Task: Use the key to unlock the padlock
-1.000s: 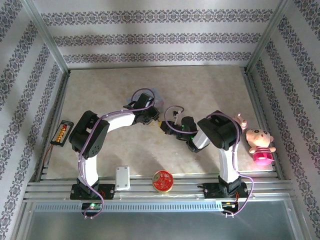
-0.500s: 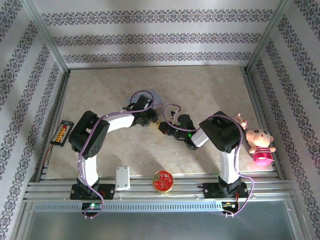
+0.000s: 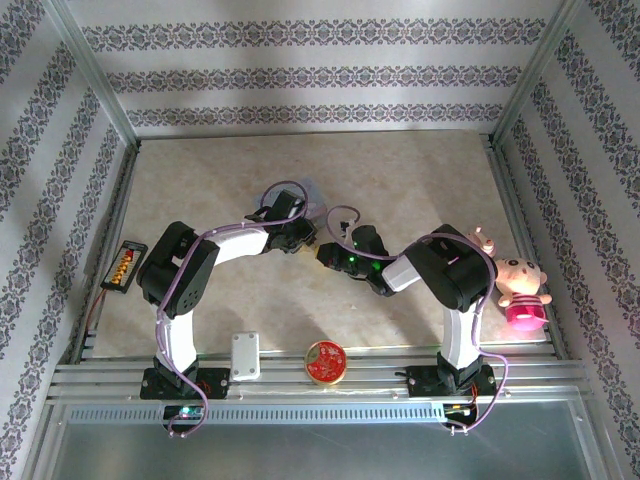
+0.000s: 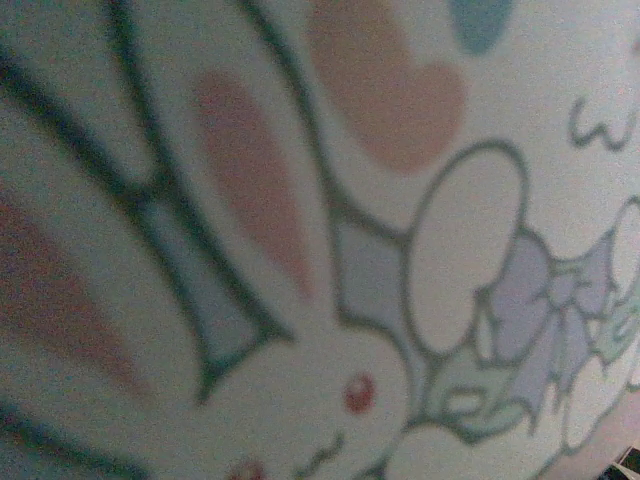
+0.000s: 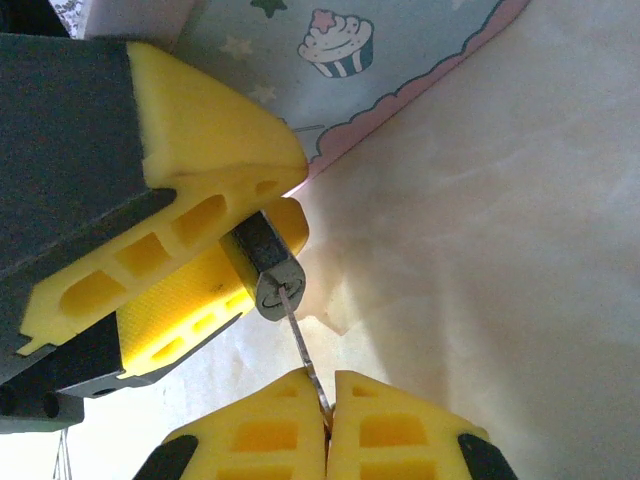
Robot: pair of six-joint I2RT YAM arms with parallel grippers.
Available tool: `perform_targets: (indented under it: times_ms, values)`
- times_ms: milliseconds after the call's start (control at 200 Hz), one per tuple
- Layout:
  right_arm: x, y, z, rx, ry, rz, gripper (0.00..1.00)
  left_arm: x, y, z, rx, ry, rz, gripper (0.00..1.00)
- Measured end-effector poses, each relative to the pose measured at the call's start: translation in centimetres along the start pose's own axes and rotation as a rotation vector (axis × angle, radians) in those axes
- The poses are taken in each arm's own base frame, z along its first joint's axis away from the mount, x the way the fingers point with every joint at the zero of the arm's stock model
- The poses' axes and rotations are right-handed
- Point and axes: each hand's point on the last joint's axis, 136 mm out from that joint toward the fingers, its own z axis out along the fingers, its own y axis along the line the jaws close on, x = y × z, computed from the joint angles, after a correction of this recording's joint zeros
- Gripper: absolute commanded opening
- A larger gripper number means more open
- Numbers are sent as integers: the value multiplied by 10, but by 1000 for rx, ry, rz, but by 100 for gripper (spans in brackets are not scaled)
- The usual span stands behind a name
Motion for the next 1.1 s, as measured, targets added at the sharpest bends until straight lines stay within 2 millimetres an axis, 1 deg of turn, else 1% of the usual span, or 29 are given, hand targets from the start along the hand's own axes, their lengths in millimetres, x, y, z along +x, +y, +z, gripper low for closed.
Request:
perform_targets:
  times_ms: [185,470,665,960,1100]
  values:
    - [-4,0,-4,-5,19,27,0,1,-2,0,11,5,2,0]
    - [-4,1,-3,-6,53,42,0,1,-3,0,13,6,7,0]
    - [-10,1,-6,-11,70,55,0,0,-5,0,23,3,9,0]
    - [-15,2,-6,-6,95,51,0,-4,-7,-1,35,-4,4,0]
    - [-15,4,-11,-3,96,37,0,-2,-7,-3,39,1,-11,0]
